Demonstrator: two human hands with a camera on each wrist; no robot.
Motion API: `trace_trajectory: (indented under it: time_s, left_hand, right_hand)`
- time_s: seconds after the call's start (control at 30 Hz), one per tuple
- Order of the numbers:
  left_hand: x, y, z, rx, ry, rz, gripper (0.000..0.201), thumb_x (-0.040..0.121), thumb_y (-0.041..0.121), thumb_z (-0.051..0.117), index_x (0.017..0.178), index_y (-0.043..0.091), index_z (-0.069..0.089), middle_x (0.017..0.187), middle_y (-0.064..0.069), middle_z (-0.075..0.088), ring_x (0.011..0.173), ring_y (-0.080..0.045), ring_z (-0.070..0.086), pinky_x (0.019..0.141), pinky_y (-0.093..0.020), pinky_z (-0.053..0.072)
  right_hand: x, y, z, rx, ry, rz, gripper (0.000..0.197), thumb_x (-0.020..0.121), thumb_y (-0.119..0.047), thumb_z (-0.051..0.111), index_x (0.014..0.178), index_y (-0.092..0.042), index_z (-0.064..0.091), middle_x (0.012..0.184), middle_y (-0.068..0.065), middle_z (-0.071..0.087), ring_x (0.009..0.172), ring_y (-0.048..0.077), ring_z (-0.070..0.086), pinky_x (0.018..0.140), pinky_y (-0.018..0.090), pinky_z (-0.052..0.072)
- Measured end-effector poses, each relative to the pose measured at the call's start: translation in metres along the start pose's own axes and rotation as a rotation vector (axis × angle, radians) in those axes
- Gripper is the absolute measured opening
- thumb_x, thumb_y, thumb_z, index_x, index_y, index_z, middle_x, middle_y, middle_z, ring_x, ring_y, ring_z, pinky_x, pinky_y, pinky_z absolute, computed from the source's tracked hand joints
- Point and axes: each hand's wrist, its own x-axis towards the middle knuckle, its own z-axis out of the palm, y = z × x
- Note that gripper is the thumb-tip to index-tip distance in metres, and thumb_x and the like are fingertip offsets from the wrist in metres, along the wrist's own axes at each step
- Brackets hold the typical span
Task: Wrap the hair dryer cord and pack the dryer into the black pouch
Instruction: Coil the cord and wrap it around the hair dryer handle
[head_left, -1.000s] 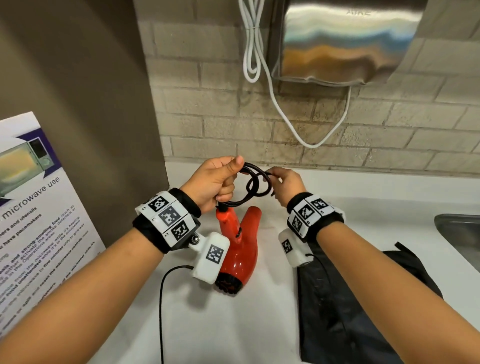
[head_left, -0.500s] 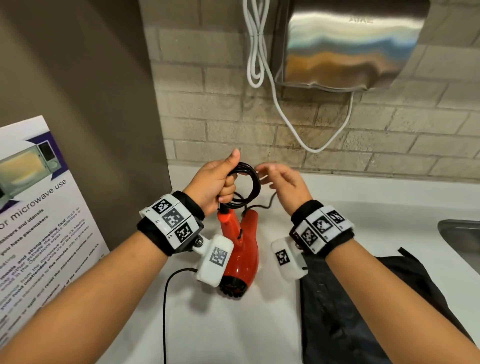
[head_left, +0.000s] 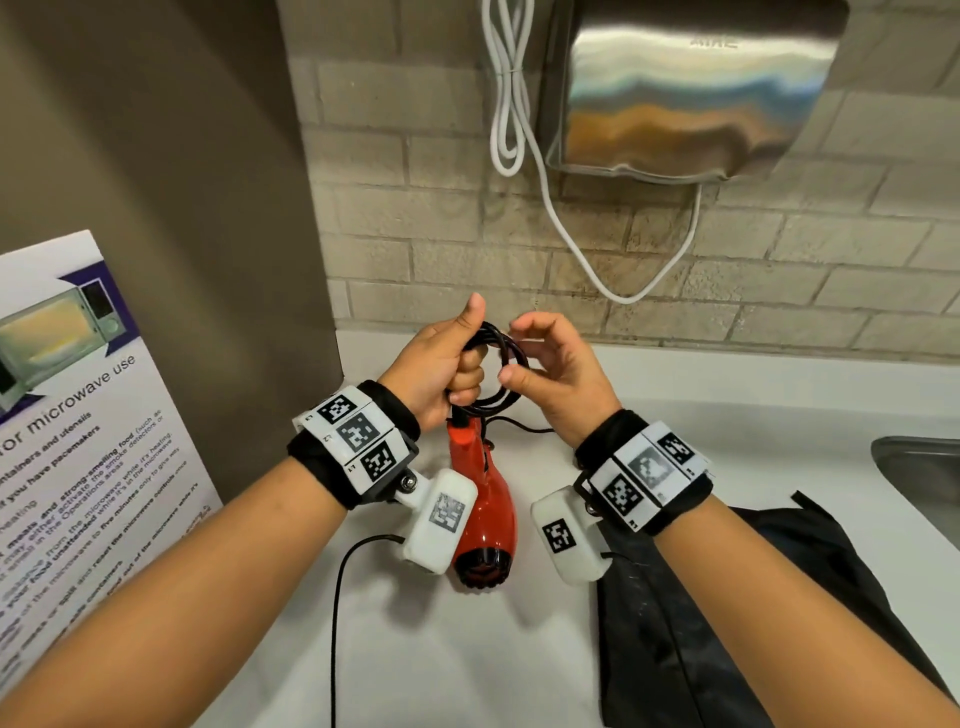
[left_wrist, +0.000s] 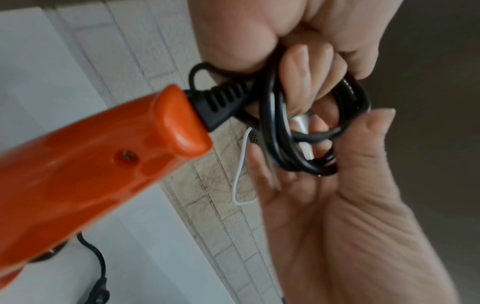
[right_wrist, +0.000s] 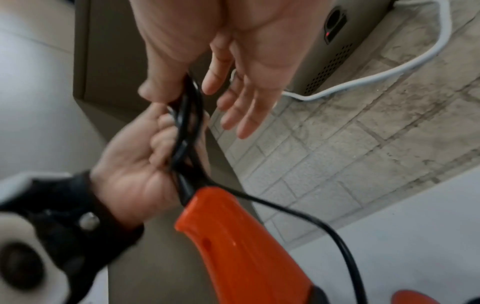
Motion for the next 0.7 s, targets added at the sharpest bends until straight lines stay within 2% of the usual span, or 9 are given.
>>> trace_trajectory:
  time_s: [0.07, 0.17, 0.27, 0.37, 0.43, 0.5, 0.57, 0.63, 0.7]
  left_hand:
    - [-0.002, 0.0, 0.004, -0.003, -0.036, -0.018, 0.038, 0.094, 0.04, 0.034, 0.067, 0.014, 0.039, 0.031, 0.011, 0.028, 0.025, 0.0, 0.021, 0.031, -0.01, 0.017]
    - [-0.003, -0.002, 0.007, 0.009, -0.087, -0.016, 0.036, 0.095, 0.029, 0.038, 0.064, 0.011, 0.042, 0.032, 0.012, 0.028, 0.025, 0.0, 0.02, 0.029, -0.011, 0.016]
    - [-0.005, -0.002, 0.005, 0.023, -0.135, -0.007, 0.029, 0.093, 0.017, 0.041, 0.066, 0.008, 0.043, 0.033, 0.011, 0.03, 0.025, 0.001, 0.021, 0.027, -0.011, 0.018]
    - [-0.005, -0.002, 0.001, 0.005, -0.12, -0.006, 0.028, 0.092, 0.014, 0.041, 0.065, 0.009, 0.043, 0.033, 0.012, 0.032, 0.025, 0.001, 0.022, 0.028, -0.011, 0.018]
    - [-0.005, -0.002, -0.004, -0.011, -0.094, -0.006, 0.026, 0.089, 0.016, 0.046, 0.064, 0.01, 0.045, 0.034, 0.013, 0.03, 0.026, 0.001, 0.02, 0.029, -0.011, 0.017]
    - [-0.005, -0.001, -0.009, -0.025, -0.081, -0.002, 0.019, 0.074, 0.023, 0.059, 0.058, 0.014, 0.052, 0.034, 0.012, 0.029, 0.025, 0.002, 0.019, 0.03, -0.012, 0.015]
    - [-0.006, 0.0, -0.013, -0.012, -0.077, 0.002, 0.013, 0.063, 0.025, 0.062, 0.055, 0.017, 0.055, 0.033, 0.01, 0.033, 0.024, 0.002, 0.019, 0.031, -0.013, 0.013]
    - [-0.007, 0.001, -0.018, 0.011, -0.09, -0.005, 0.013, 0.071, 0.02, 0.06, 0.06, 0.015, 0.054, 0.032, 0.009, 0.037, 0.024, 0.002, 0.019, 0.031, -0.012, 0.012]
    - [-0.007, 0.001, -0.021, 0.0, -0.111, -0.03, 0.021, 0.082, 0.023, 0.056, 0.063, 0.013, 0.057, 0.031, 0.011, 0.031, 0.024, 0.003, 0.018, 0.032, -0.01, 0.013]
  right_hand:
    - [-0.003, 0.006, 0.006, 0.009, -0.084, 0.042, 0.033, 0.079, 0.002, 0.061, 0.105, -0.012, 0.044, 0.09, -0.003, 0.057, 0.078, -0.005, 0.062, 0.072, 0.014, 0.051]
    - [-0.01, 0.015, 0.015, -0.152, -0.126, 0.078, 0.056, 0.077, -0.038, 0.059, 0.118, -0.002, 0.047, 0.088, -0.01, 0.068, 0.09, 0.008, 0.064, 0.091, 0.034, 0.052]
    - [-0.011, 0.018, 0.015, -0.235, -0.118, 0.067, 0.051, 0.075, -0.045, 0.048, 0.107, -0.005, 0.055, 0.088, -0.007, 0.066, 0.089, 0.012, 0.063, 0.092, 0.037, 0.049]
    - [-0.007, 0.019, 0.014, -0.257, -0.127, 0.051, 0.035, 0.074, -0.045, 0.051, 0.093, -0.017, 0.058, 0.085, -0.003, 0.064, 0.087, 0.019, 0.062, 0.089, 0.04, 0.049]
    - [-0.005, 0.02, 0.011, -0.24, -0.132, 0.054, 0.018, 0.071, -0.043, 0.057, 0.077, -0.026, 0.058, 0.072, -0.003, 0.06, 0.076, 0.019, 0.058, 0.079, 0.041, 0.048]
    - [-0.007, 0.018, 0.007, -0.2, -0.121, 0.047, 0.011, 0.07, -0.04, 0.063, 0.067, -0.031, 0.058, 0.064, -0.004, 0.054, 0.067, 0.016, 0.05, 0.07, 0.034, 0.044]
    - [-0.009, 0.017, 0.0, -0.134, -0.14, 0.04, 0.013, 0.075, -0.04, 0.061, 0.07, -0.028, 0.058, 0.064, -0.008, 0.054, 0.066, 0.011, 0.049, 0.068, 0.023, 0.042]
    - [-0.007, 0.017, -0.007, -0.112, -0.134, 0.066, 0.016, 0.083, -0.029, 0.048, 0.072, -0.023, 0.059, 0.06, -0.016, 0.057, 0.061, -0.001, 0.047, 0.065, 0.013, 0.039]
    - [0.002, 0.017, -0.011, -0.173, -0.096, 0.084, 0.022, 0.083, -0.022, 0.041, 0.071, -0.02, 0.059, 0.058, -0.02, 0.059, 0.06, -0.005, 0.048, 0.065, 0.011, 0.039]
